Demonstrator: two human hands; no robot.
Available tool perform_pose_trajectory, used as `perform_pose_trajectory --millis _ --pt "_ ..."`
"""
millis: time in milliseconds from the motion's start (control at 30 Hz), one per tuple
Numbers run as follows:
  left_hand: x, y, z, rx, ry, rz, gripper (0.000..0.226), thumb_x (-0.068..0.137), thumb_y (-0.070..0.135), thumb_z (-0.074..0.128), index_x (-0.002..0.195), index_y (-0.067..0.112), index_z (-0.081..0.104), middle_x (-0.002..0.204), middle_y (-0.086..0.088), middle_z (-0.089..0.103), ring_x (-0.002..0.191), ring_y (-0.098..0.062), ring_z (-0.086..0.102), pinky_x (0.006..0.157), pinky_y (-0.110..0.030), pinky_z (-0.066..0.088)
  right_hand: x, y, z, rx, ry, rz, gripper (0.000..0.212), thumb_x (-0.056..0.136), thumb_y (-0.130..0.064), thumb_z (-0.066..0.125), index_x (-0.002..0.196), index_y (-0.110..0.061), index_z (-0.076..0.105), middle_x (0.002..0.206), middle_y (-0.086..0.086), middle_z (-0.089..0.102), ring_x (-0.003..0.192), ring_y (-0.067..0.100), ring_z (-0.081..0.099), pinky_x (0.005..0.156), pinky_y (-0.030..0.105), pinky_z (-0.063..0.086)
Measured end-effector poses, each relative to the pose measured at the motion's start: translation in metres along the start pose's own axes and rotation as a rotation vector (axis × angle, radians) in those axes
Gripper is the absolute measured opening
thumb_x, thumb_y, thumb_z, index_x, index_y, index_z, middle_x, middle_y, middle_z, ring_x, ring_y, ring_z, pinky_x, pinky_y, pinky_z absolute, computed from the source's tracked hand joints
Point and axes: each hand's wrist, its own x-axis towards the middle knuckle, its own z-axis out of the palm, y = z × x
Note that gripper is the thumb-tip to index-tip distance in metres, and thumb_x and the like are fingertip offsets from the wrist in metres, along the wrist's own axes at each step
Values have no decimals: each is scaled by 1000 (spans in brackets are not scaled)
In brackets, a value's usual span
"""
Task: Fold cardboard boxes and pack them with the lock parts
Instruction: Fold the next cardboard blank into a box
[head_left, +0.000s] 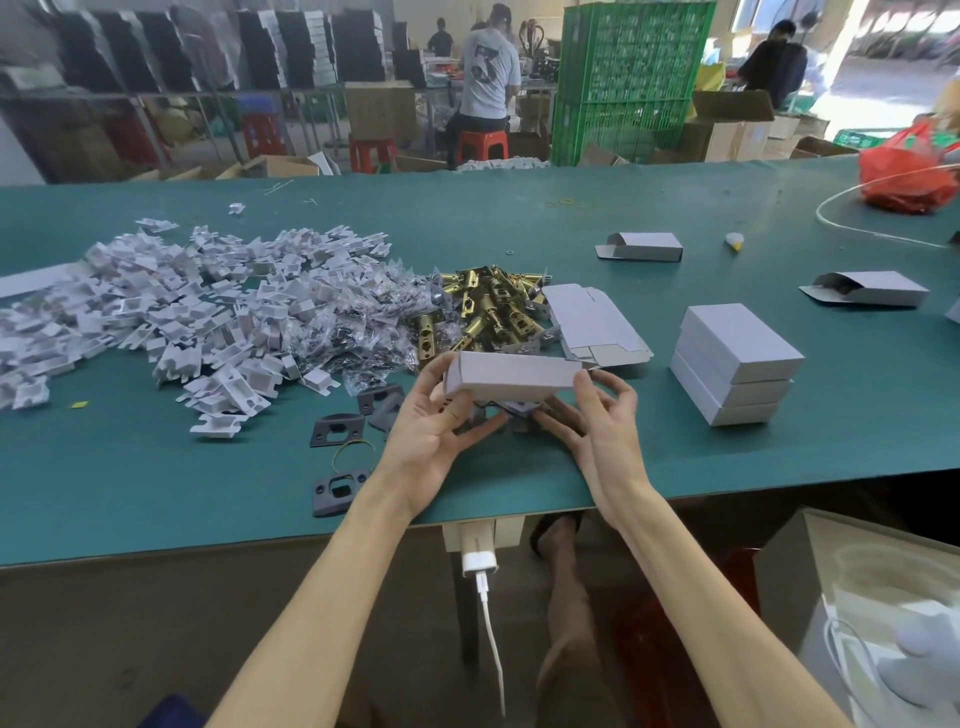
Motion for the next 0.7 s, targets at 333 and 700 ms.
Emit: perform_pose_trajectory --millis 333,700 --pt "-1 2 4 -8 104 -82 28 96 5 55 97 14 81 121 -14 73 108 -24 70 95 -41 60 -2 -1 -4 -103 -73 11 22 102 -15 57 117 -3 67 124 23 67 122 35 63 104 40 52" --pt "1 0 4 130 144 -77 34 101 6 59 135 3 61 137 -16 67 112 -24 66 81 -31 60 -3 -5 -2 -61 -67 87 40 80 -30 79 107 -2 72 104 15 71 108 30 69 84 42 61"
